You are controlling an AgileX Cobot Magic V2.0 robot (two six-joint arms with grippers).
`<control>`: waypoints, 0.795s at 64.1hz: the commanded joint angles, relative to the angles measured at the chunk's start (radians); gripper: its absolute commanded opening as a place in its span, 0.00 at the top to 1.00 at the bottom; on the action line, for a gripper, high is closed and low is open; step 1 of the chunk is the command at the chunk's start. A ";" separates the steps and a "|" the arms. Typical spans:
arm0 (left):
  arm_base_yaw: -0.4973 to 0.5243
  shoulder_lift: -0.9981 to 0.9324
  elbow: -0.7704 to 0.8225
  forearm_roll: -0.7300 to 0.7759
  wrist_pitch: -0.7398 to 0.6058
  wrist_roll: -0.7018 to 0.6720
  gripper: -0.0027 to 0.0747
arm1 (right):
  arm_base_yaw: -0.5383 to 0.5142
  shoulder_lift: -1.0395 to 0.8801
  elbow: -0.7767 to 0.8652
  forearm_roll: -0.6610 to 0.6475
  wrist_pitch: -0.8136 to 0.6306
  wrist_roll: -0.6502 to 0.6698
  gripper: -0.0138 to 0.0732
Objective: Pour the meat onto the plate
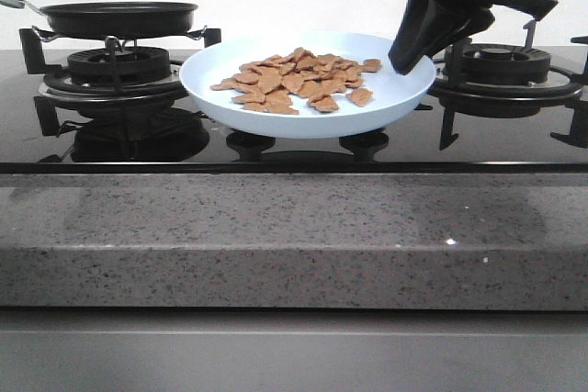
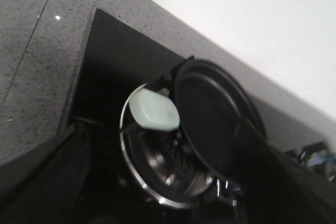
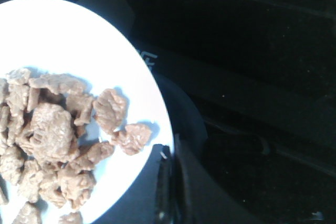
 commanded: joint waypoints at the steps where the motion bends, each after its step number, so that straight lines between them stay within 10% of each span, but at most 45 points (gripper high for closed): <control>1: -0.043 -0.129 -0.021 0.095 -0.044 -0.060 0.26 | -0.002 -0.049 -0.026 0.023 -0.042 -0.011 0.98; 26: -0.463 -0.532 0.172 0.801 -0.172 -0.438 0.26 | -0.002 -0.049 -0.026 0.023 -0.042 -0.011 0.98; 51: -0.542 -0.854 0.465 0.885 -0.165 -0.484 0.26 | -0.002 -0.049 -0.026 0.023 -0.042 -0.011 0.98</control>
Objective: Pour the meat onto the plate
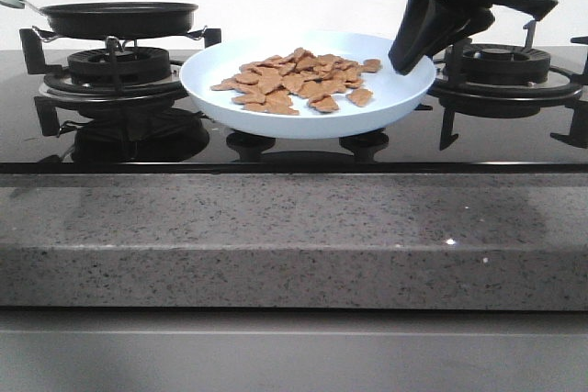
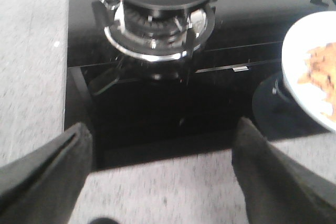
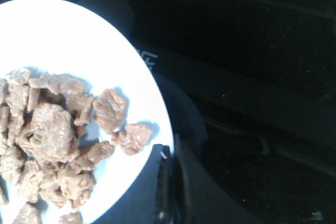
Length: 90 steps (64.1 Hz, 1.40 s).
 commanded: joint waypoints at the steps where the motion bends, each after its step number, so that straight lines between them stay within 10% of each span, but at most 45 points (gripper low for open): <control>1: -0.006 -0.046 0.008 -0.006 -0.067 -0.013 0.26 | -0.002 -0.049 -0.026 0.023 -0.042 -0.011 0.98; 27: -0.006 -0.072 0.021 -0.012 -0.061 -0.013 0.26 | -0.019 -0.049 -0.077 0.018 -0.016 -0.011 0.98; 90: -0.006 -0.072 0.021 -0.012 -0.075 -0.013 0.26 | -0.132 0.482 -0.772 0.070 0.202 -0.011 0.93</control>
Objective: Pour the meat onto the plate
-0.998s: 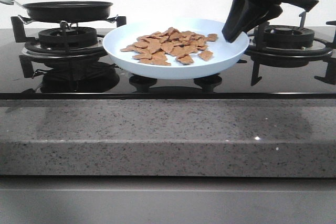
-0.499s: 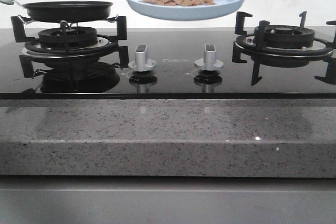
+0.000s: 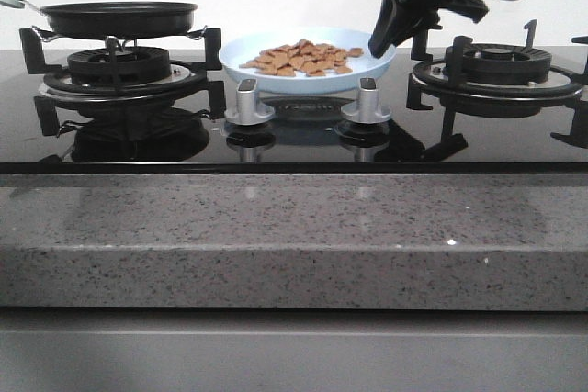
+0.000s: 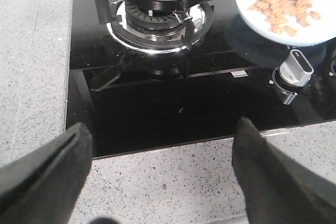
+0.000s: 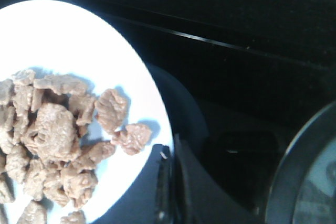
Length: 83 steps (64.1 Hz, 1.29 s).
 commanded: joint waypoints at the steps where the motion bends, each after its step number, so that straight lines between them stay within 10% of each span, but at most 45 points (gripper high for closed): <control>1: -0.006 0.000 -0.026 -0.013 -0.072 -0.011 0.26 | -0.006 -0.050 -0.045 0.040 -0.028 -0.007 0.91; 18: -0.006 0.000 -0.026 -0.009 -0.072 -0.011 0.26 | -0.009 -0.071 -0.045 0.032 -0.009 -0.007 0.41; 36: -0.006 0.000 -0.026 0.017 -0.063 -0.011 0.26 | 0.019 -0.282 0.017 -0.164 0.086 0.070 0.52; 83: -0.006 0.000 -0.026 0.017 -0.061 -0.011 0.26 | 0.039 -1.331 1.023 -0.335 -0.023 0.195 0.52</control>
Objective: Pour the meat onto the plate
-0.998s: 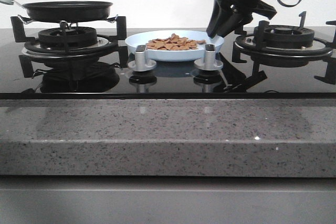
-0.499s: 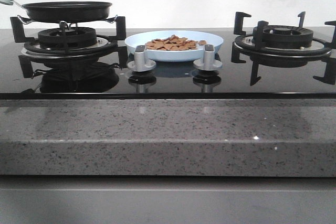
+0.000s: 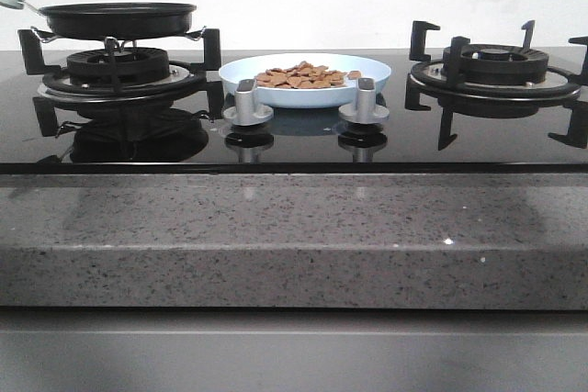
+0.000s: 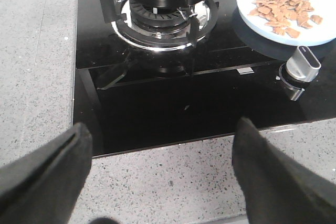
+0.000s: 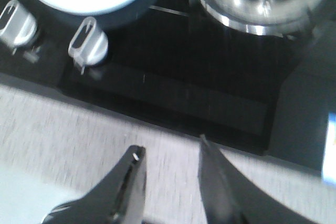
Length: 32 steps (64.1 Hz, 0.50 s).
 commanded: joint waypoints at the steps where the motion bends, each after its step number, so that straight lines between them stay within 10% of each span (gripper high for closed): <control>1: -0.006 0.000 -0.026 -0.009 -0.064 -0.011 0.26 | -0.001 -0.140 0.070 -0.009 -0.051 0.013 0.52; 32: -0.006 0.000 -0.026 -0.011 -0.068 -0.011 0.29 | -0.001 -0.560 0.338 -0.008 -0.005 0.013 0.53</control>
